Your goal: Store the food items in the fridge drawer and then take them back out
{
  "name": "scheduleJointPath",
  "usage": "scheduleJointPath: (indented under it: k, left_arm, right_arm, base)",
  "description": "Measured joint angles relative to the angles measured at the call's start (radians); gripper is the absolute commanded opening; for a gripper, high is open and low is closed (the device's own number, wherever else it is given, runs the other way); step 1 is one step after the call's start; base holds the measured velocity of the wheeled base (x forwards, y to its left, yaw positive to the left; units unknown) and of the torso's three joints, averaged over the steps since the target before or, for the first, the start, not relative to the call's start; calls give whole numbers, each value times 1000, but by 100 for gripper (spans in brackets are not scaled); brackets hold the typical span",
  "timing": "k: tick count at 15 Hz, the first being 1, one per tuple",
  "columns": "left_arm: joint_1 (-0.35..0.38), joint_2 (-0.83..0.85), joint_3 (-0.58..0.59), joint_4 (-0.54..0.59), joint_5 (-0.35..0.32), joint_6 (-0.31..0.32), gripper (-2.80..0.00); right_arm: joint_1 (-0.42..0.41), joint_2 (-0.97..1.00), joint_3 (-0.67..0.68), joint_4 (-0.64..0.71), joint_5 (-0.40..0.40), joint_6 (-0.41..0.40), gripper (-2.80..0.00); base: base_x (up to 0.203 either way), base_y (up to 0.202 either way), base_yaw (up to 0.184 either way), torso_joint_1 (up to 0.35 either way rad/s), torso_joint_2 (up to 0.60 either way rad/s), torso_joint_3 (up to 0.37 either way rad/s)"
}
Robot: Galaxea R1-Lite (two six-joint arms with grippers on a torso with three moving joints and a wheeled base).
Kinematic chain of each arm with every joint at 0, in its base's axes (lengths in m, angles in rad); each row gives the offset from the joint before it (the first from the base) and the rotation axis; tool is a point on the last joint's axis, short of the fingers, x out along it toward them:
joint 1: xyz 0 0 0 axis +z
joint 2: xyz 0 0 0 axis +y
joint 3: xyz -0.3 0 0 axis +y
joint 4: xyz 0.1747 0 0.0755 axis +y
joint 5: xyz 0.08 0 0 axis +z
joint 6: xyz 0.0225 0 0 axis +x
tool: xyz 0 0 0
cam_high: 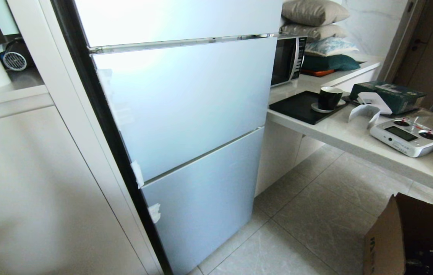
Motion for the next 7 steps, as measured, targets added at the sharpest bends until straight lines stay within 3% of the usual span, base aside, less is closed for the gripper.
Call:
scheduleJointPath:
  k: [7]
  left_arm:
    - [0,0,0,0,0,0,-280]
  right_arm:
    - [-3,-40,6,8,4,-25,-280]
  base:
    - [0,0,0,0,0,0]
